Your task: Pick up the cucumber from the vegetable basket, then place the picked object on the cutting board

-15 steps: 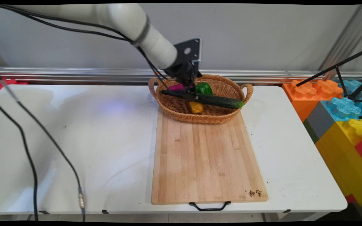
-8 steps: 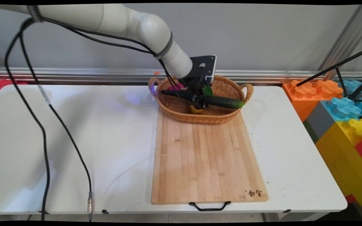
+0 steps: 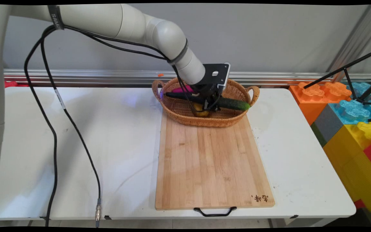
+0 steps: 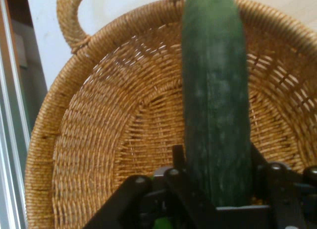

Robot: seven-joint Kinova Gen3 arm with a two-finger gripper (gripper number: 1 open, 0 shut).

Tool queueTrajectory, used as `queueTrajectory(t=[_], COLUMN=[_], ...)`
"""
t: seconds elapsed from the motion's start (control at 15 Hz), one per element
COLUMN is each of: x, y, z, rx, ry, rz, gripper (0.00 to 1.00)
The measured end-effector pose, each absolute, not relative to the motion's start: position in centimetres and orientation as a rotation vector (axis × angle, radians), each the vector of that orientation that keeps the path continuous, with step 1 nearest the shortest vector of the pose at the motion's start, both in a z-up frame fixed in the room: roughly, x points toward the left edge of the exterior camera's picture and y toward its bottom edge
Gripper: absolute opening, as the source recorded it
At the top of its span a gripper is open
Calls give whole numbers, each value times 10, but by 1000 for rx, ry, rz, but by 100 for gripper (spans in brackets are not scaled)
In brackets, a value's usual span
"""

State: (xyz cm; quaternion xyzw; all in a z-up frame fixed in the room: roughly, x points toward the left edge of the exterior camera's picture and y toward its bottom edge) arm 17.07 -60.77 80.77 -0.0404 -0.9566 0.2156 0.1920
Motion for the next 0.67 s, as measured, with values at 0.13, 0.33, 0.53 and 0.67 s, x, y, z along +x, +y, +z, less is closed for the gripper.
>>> queueTrajectory(t=[0.13,0.33,0.53,0.67], x=[168,167,164,162], y=[-604,-597,-592,-587], z=[811,823,838,852], rx=[-116,-105,-95,-88], ry=[-2687,-2687,-2678,-2669], rz=[598,595,619,649], gripper=[0,0,0,0])
